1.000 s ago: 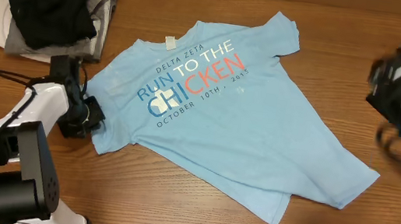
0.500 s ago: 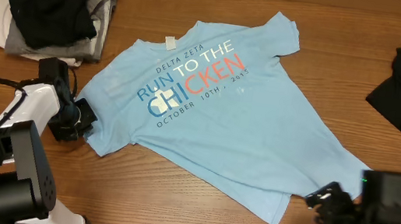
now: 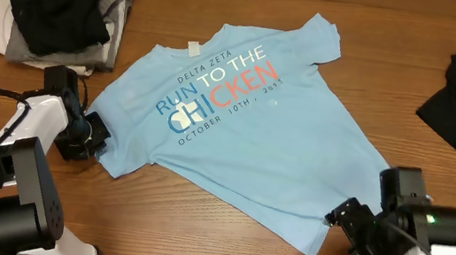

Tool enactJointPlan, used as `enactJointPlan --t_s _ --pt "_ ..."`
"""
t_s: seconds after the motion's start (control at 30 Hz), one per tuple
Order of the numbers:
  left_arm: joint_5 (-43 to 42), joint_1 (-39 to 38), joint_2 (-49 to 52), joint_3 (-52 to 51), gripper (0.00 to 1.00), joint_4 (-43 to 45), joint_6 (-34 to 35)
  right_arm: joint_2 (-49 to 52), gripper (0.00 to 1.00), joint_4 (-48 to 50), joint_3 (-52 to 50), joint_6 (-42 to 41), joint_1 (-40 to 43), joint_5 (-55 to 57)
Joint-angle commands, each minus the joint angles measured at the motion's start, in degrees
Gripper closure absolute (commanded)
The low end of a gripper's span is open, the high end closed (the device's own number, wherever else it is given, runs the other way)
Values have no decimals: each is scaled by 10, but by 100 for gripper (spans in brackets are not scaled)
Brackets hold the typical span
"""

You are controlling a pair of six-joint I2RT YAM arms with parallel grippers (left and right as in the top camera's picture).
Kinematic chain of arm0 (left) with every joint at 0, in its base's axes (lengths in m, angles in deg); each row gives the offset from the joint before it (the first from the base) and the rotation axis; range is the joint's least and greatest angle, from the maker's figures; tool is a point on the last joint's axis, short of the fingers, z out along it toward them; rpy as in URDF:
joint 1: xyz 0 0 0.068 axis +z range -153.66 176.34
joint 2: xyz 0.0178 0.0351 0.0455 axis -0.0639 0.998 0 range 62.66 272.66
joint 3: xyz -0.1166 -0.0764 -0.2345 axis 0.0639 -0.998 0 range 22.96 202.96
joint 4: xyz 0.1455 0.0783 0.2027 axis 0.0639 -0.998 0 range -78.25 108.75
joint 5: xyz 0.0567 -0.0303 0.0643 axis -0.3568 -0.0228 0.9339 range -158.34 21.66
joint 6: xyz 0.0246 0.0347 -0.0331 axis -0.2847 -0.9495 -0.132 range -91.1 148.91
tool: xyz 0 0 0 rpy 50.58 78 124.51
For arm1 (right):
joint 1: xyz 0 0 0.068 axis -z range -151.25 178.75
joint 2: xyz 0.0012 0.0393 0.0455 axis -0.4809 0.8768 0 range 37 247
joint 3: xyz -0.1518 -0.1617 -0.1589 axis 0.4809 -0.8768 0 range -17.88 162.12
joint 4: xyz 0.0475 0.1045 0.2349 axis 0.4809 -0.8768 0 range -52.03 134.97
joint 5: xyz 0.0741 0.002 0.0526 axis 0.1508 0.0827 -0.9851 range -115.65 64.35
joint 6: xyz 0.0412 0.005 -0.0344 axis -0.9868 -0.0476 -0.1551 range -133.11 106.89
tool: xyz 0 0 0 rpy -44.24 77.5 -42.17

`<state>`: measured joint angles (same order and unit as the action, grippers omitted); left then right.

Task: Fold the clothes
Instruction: 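Move the right gripper to grasp the T-shirt's lower right hem, then lift the T-shirt with both grippers and flip it over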

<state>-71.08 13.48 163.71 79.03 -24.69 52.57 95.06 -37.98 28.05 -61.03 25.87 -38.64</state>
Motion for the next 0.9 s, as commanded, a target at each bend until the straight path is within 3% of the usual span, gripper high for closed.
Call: enactJointPlan --t_s 0.0,0.43,0.67,0.87 --pt "17 5 16 -8 80 -2 1 32 7 10 -2 -21 -23 16" --pt "17 5 16 -8 78 2 -1 55 3 77 -29 -184 -216 57" --pt "17 5 16 -8 79 3 -5 55 7 158 -125 -181 -223 39" --pt "17 5 16 -8 78 4 -5 55 6 199 -148 -147 -221 26"
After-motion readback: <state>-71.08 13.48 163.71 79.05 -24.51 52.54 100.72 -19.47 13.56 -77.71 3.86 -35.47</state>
